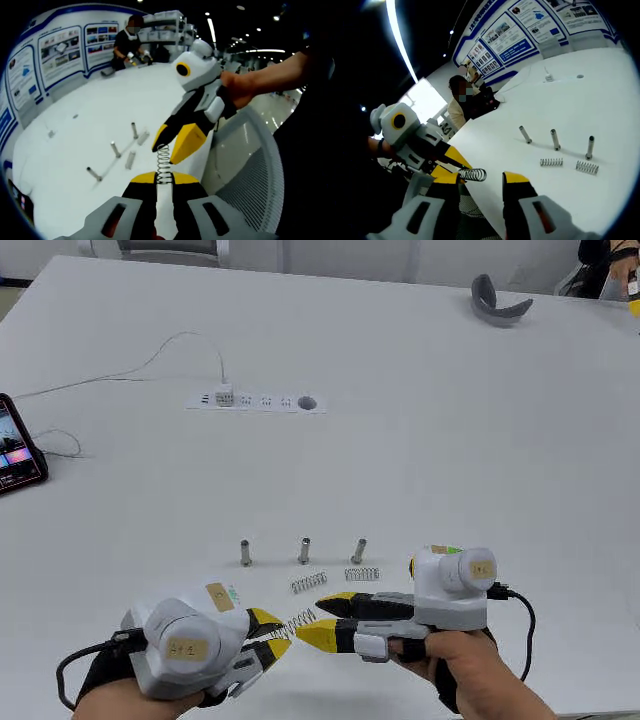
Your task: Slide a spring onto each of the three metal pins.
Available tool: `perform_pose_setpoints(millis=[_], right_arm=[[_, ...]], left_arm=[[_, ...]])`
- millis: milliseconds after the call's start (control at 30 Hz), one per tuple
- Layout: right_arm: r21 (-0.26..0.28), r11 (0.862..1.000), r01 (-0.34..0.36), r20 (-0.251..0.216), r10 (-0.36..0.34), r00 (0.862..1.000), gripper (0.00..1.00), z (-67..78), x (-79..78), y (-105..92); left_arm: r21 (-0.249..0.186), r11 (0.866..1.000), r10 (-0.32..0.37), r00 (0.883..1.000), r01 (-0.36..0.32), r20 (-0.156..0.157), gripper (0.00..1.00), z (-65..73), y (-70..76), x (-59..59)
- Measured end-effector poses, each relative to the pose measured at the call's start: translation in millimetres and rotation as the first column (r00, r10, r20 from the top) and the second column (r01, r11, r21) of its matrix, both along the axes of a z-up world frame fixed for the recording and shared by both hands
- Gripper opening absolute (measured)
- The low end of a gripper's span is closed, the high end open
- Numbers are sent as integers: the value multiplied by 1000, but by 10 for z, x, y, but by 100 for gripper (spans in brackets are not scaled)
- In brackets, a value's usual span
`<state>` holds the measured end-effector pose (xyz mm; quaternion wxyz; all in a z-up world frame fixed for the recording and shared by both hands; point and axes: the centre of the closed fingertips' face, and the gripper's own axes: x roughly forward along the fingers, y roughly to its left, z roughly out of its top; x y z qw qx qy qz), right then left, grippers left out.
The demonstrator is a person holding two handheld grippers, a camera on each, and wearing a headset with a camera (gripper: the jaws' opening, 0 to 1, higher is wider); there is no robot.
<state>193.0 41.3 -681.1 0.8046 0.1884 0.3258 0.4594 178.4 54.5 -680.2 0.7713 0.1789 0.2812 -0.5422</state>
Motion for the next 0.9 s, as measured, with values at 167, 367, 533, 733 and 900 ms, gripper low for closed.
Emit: perform_pose_setpoints(millis=[167, 367, 533, 733, 900], right_arm=[[34, 999, -7, -15, 8, 1000, 28, 30, -50, 30], [71, 997, -17, -28, 19, 999, 21, 64, -103, 48], [86, 996, -32, -39, 35, 999, 18, 74, -143, 46], [97, 993, -64, -34, 67, 997, 13, 157, -155, 71], [60, 993, -101, -6, 102, 995, 12, 232, -111, 83]], left_arm=[[0, 999, -43, 999, 43, 16, 10, 51, -74, -45], [14, 997, -81, 996, 81, 24, 10, 29, -98, -85], [21, 994, -105, 994, 105, 18, 10, -6, -107, -117], [12, 992, -126, 992, 126, 2, 10, -20, -107, -104], [-30, 991, -129, 991, 128, -27, 10, 20, -119, -54]])
